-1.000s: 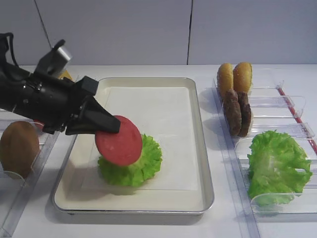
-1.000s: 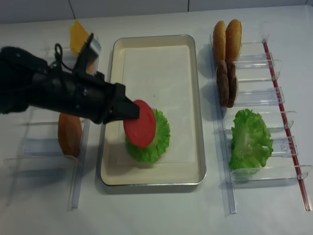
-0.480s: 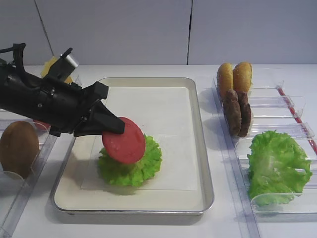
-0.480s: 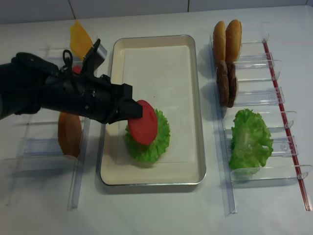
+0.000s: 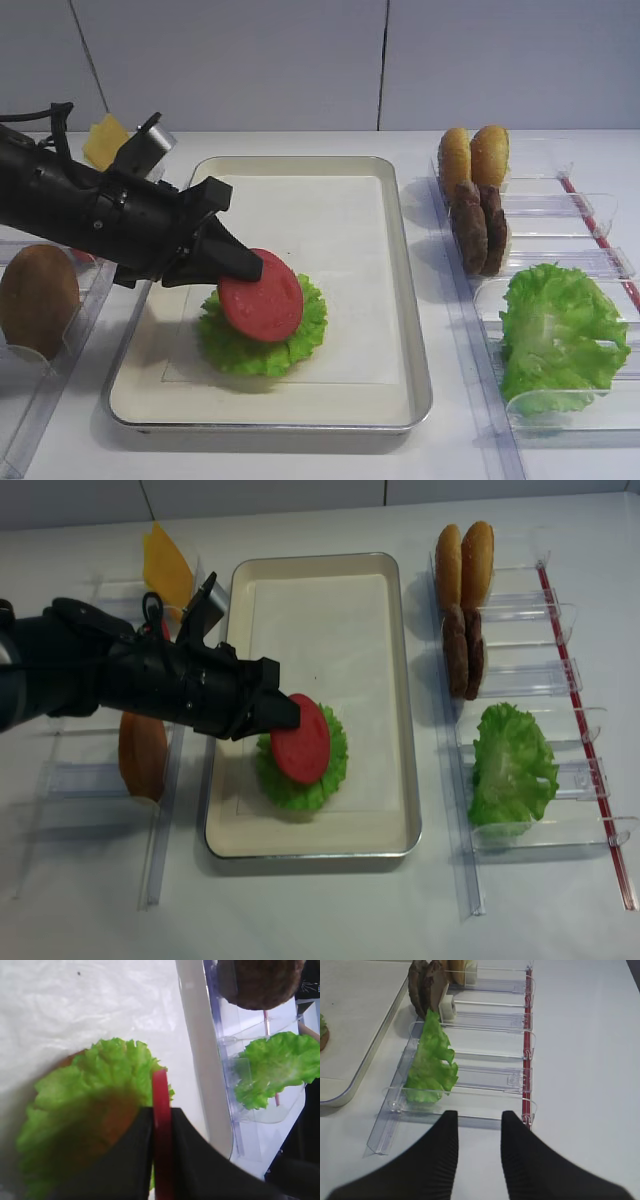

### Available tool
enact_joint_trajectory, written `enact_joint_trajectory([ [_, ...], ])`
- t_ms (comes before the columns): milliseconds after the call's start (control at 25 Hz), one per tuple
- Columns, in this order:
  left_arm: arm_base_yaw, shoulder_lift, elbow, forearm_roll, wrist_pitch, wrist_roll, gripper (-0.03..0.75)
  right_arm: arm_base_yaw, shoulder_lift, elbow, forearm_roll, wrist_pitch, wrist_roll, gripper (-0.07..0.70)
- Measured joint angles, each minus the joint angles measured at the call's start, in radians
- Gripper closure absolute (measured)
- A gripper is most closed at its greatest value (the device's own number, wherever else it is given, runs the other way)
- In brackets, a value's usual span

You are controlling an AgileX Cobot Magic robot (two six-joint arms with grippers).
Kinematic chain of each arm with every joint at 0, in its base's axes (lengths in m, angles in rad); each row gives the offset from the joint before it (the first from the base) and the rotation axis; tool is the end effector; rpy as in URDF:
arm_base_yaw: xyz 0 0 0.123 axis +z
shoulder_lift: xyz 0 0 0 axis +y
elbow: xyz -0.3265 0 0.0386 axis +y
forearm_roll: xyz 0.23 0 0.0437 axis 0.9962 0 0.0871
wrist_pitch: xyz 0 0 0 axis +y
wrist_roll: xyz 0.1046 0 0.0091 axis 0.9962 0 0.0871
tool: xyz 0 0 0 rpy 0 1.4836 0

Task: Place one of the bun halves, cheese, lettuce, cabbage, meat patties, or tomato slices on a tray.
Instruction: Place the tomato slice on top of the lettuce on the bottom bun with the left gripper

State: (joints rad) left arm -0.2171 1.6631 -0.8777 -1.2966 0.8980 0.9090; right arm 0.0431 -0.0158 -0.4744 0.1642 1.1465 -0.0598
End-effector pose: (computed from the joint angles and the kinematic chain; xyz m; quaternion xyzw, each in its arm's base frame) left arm 0.2738 -0.1414 0.2537 0.1022 0.8780 -0.4432 0.1490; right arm -0.0576 0.0132 0.2477 -0.0512 0.8727 0.0778 0.4792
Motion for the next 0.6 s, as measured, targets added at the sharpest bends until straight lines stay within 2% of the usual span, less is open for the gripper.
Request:
enact_joint_trajectory([
  [320,0.0,0.0,0.0,0.014,-0.01,0.007,0.671,0.0,0.0,0.0,0.0,0.0,0.0,0.386],
  [480,0.0,0.0,0.0,0.059,-0.041,-0.019,0.671,0.0,0.0,0.0,0.0,0.0,0.0,0.386],
  [600,0.0,0.0,0.0,0.059,-0.043,-0.026,0.671,0.0,0.0,0.0,0.0,0.0,0.0,0.386],
])
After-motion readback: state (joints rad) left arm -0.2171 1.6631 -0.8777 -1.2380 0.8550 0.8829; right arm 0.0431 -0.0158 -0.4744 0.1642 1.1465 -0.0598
